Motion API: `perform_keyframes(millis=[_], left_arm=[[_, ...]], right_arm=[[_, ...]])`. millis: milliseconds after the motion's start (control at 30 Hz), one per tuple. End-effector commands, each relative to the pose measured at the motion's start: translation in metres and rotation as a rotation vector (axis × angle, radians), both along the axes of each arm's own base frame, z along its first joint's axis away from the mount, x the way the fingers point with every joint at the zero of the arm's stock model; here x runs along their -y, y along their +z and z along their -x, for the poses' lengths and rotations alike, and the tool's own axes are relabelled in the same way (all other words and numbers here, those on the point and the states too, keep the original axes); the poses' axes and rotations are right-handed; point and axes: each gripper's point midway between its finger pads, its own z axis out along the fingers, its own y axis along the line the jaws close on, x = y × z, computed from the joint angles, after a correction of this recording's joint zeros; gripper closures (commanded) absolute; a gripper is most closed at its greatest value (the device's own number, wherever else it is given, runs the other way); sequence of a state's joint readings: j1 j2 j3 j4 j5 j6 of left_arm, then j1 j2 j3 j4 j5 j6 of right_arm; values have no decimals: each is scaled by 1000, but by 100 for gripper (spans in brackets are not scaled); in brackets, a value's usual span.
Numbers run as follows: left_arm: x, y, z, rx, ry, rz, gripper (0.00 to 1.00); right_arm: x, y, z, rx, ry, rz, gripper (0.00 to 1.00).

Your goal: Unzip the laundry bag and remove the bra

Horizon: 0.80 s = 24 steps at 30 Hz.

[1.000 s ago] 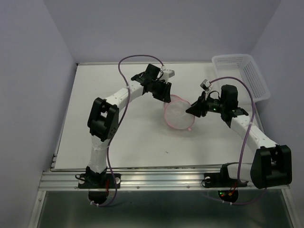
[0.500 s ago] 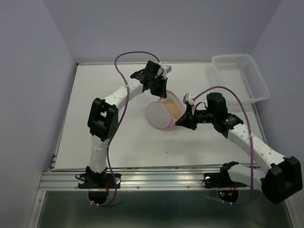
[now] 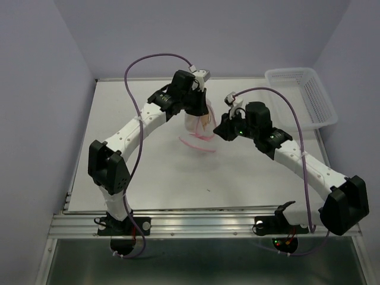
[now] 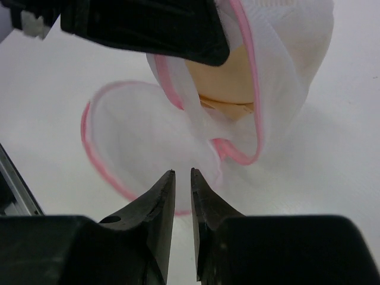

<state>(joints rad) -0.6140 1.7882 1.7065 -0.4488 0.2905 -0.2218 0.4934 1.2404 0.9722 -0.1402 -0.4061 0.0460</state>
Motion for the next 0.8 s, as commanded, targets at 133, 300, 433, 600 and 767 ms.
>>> perform_keyframes(millis=[133,300,433,600,767], left_arm=[[3,-5,7,-32,55,1,100],[1,-10,10,-53,59,-5,100],[-2,-21,16,-84,71,-12,100],[-5,-42,22,-129,83,-23,100],[-1,-62,30,-190,72,-6,100]], right_arm=[[-41,5,-38,-34,-207,-93,76],[-51,0,-42,-48,-243,-174,75],[-46,-15,-47,-81,-308,-178,74],[-31,-37,-52,-120,-419,-149,71],[-32,-67,-57,-195,-462,-105,70]])
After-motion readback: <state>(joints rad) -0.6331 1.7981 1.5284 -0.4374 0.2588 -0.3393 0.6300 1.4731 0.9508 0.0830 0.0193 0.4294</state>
